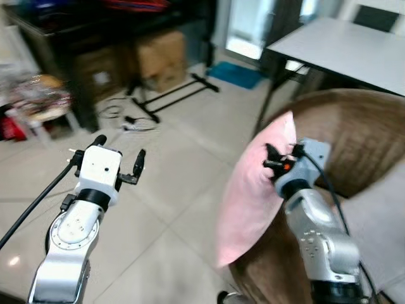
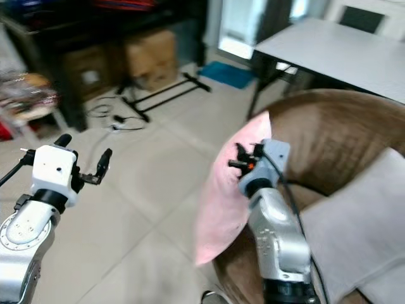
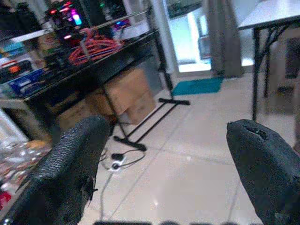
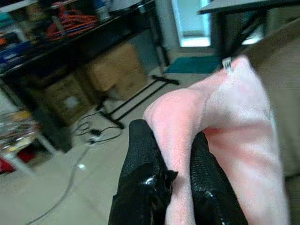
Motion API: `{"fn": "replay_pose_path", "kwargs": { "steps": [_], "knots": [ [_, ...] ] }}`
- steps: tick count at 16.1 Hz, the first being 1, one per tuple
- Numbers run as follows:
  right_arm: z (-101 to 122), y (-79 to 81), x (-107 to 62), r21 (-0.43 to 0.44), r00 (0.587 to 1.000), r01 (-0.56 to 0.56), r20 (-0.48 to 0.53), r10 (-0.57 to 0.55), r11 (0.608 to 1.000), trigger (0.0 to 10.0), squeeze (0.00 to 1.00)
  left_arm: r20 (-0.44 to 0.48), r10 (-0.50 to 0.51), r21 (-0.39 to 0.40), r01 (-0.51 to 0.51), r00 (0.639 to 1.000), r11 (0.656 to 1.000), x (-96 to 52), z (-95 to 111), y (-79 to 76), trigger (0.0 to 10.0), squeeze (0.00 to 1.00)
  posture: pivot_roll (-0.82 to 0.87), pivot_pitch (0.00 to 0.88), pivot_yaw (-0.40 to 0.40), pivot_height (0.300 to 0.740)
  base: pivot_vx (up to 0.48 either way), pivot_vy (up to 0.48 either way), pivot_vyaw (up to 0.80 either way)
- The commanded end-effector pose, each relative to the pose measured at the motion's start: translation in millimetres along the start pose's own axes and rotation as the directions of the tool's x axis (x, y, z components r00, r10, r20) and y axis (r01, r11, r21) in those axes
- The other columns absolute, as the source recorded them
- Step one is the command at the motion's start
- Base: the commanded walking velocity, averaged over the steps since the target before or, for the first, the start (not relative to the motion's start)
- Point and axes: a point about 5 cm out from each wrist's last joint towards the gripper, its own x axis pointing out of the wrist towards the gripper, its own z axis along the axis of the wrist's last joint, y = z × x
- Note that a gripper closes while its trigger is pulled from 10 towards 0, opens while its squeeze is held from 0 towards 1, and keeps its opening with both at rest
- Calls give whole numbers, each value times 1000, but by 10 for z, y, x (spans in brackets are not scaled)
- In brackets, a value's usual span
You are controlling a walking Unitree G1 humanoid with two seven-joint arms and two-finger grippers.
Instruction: Move the pillow to the sofa from floor
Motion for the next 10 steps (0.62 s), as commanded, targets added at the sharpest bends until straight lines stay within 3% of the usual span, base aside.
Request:
{"fn": "replay_pose_path", "kwargs": {
  "steps": [1,4,7,10],
  "knots": [
    [110,122,31,1,998,-49,51,49,999,10000,0,9,10,6,-10,1000,1000,-10,15,35,10000,0,-17,0,17,740,0,0,-800],
    [95,143,35,-4,997,-57,42,57,998,10000,0,15,9,-7,-9,1000,1000,-8,23,43,10000,0,-18,0,17,740,0,0,-800],
    [95,180,45,-27,996,-83,37,84,996,10000,0,23,5,-18,-4,1000,1000,-10,39,45,10000,0,-14,0,16,740,280,0,-719],
    [72,243,58,-72,991,-128,18,130,989,10000,0,23,5,-18,-5,1000,1000,-22,40,53,10000,0,-10,0,13,740,285,0,0]
  ]
}}
